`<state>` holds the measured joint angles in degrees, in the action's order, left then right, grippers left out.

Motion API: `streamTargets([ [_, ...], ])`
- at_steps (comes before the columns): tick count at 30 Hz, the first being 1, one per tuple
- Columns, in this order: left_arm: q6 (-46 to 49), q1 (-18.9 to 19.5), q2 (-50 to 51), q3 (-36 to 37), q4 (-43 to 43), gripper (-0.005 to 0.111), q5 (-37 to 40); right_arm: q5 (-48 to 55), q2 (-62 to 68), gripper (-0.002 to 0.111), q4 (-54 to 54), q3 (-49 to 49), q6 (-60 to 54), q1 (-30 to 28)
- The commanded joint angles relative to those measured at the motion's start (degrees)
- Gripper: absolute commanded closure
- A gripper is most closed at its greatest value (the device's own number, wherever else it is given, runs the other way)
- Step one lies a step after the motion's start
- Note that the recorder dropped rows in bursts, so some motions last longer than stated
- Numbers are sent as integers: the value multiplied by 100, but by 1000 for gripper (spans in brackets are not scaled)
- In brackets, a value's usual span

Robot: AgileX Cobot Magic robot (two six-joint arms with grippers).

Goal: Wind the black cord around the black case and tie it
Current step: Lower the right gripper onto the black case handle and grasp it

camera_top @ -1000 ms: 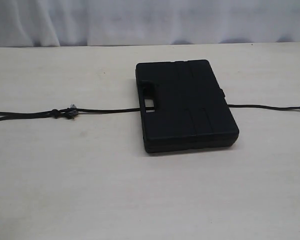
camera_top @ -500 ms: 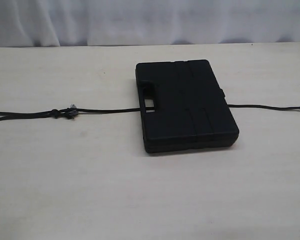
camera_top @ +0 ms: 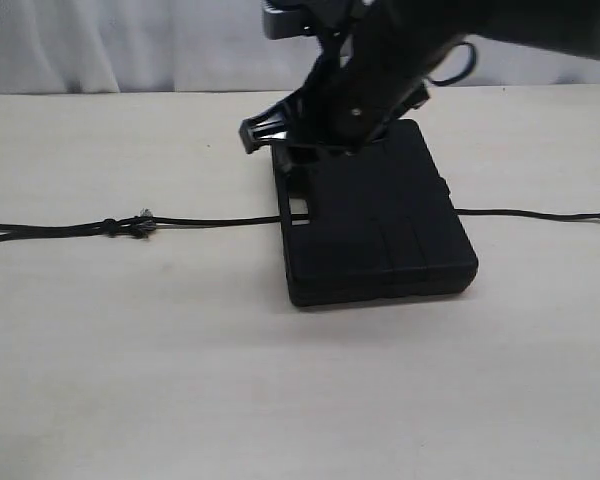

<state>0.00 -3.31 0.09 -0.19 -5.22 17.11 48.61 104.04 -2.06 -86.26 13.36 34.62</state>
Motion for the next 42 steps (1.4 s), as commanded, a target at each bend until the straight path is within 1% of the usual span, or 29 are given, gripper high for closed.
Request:
streamTargets([
  [1, 0, 30, -9, 19, -3, 107, -70, 666, 1059, 57, 71, -1147, 207, 15],
  [4, 0, 30, -9, 19, -3, 107, -70, 1017, 1847, 57, 121, -1921, 295, 15],
  [7, 0, 30, -9, 19, -3, 107, -70, 1043, 2204, 57, 121, -2154, 422, 15],
  [9, 0, 30, -9, 19, -3, 107, -70, 963, 2367, 57, 45, -2178, 506, 15],
  [15, 0, 30, -9, 19, -3, 107, -70, 806, 2652, 57, -823, -2178, 1070, 15],
  [20, 0, 30, -9, 19, -3, 107, -70, 367, 2805, 57, -726, -2178, 1122, 15],
  [26, 0, 30, -9, 19, -3, 107, -70, 352, 2948, 58, -886, -2178, 1135, 15],
  [28, 0, 30, -9, 19, -3, 107, -70, 352, 2985, 61, -911, -2178, 1149, 15],
  [33, 0, 30, -9, 19, -3, 107, -70, 341, 3115, 76, -911, -2178, 1158, 15],
  [40, 0, 30, -9, 19, -3, 107, -70, 160, 3158, 86, -827, -2178, 1158, 15],
  [42, 0, 30, -9, 19, -3, 107, -70, 160, 3120, 91, -827, -2178, 1158, 15],
])
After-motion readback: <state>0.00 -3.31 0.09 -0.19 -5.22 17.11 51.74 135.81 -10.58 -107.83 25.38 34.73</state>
